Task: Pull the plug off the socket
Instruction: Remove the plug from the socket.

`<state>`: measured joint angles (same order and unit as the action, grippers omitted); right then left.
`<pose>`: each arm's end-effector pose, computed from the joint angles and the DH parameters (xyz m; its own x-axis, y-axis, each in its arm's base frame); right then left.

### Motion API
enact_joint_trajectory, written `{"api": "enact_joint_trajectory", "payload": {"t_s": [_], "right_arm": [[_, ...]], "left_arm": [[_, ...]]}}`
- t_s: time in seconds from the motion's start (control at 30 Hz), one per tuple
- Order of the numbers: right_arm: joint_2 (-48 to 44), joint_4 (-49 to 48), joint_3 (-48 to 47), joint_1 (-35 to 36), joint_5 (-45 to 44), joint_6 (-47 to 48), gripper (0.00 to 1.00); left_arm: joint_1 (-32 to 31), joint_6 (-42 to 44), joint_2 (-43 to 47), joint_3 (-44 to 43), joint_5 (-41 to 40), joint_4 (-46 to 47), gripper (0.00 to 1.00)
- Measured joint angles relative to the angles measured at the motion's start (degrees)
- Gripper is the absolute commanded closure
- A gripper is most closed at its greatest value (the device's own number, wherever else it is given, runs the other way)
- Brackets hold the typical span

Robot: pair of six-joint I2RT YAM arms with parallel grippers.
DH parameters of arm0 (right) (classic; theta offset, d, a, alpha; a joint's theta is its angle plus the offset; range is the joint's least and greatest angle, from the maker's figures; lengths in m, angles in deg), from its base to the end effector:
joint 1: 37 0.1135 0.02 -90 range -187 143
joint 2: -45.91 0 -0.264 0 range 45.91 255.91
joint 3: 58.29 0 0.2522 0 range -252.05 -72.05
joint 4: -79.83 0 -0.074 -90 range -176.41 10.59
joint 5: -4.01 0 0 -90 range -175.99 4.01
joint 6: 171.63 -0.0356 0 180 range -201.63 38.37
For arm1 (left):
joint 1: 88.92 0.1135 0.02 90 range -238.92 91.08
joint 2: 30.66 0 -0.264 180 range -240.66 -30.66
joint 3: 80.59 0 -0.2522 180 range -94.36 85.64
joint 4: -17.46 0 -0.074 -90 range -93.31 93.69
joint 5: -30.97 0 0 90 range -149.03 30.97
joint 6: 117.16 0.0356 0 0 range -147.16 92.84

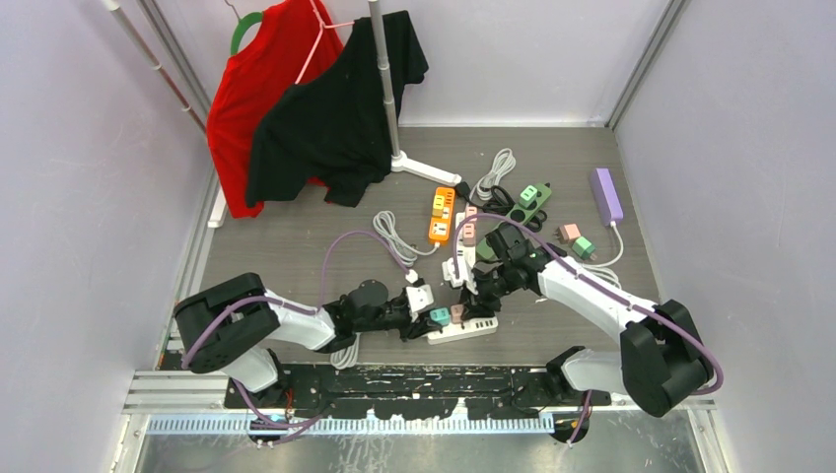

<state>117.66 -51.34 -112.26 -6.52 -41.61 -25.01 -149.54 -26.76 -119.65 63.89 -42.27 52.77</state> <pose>0.1743 0.1315 0.1959 0.0674 -0.6529 -0.7545 -0.9916 -0.1274 0.0217 0.1226 -0.2387 0.1411 -0.1461 0.2732 -0.9508 0.9698 0.2291 -0.0832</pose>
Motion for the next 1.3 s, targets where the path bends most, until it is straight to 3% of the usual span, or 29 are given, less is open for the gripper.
{"api": "enact_joint_trajectory", "payload": {"t_s": [0.43,0.8,1.13,1.3], "right_arm": [[0.0,5.0,-0.1,-2.6,3.5,10.1,0.99],[-1.7,-1.9,0.9,-3.1,0.9,-3.3,0.99],[-3.1,3.7,0.9,-5.8,5.7,6.1,0.99],[-3.1,2.8,0.9,-4.0,5.7,5.4,0.99]], "left_arm": [[-0.2,-0.1,-0.6,0.2,-0.5,1.3,1.00],[0.2,-1.1,-0.7,0.2,-1.2,2.0,1.00],[-0.2,-1.6,-0.7,0.6,-1.7,3.2,1.00],[-0.3,-1.9,-0.7,0.9,-1.5,3.3,1.00]]}}
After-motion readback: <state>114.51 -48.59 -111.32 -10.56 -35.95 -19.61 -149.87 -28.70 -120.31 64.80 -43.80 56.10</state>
